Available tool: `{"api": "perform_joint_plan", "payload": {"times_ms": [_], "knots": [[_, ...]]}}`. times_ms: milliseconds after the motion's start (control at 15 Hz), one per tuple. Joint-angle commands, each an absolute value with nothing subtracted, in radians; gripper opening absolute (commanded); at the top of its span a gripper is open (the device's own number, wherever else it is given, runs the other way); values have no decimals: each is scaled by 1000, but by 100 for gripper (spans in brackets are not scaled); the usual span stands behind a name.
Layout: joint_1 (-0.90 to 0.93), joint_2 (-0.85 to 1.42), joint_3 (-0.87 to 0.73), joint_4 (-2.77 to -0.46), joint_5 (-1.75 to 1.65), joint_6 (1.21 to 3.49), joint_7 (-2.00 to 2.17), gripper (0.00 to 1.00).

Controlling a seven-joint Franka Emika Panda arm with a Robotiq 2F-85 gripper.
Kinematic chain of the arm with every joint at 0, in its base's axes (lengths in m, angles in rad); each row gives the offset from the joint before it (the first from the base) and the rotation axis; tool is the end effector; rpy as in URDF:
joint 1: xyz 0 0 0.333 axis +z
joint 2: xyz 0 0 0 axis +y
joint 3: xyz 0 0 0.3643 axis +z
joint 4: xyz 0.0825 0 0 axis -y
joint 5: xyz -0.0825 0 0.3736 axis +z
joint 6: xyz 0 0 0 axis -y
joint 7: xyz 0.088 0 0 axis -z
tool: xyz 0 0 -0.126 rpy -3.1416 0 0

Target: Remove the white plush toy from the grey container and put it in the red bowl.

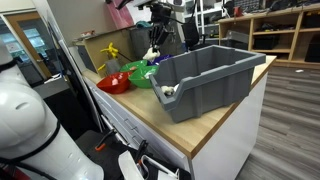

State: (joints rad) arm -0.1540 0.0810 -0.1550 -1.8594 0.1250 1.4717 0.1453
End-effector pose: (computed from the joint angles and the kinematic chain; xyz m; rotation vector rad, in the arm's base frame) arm 0.4932 -0.1377 0.4805 -2.8332 0.6844 0.6779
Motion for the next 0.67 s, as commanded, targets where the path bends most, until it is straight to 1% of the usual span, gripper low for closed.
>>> {"api": "perform_joint_plan", "payload": {"times_ms": [0,400,467,600], "knots": [[-156,87,-156,-1850,134,1463,145,11],[-157,92,-156,-1842,139,1461,145,11],[-157,92,-156,-1842,139,1460,145,3],[-145,84,-143,-1868,141,1472,140,3]]}}
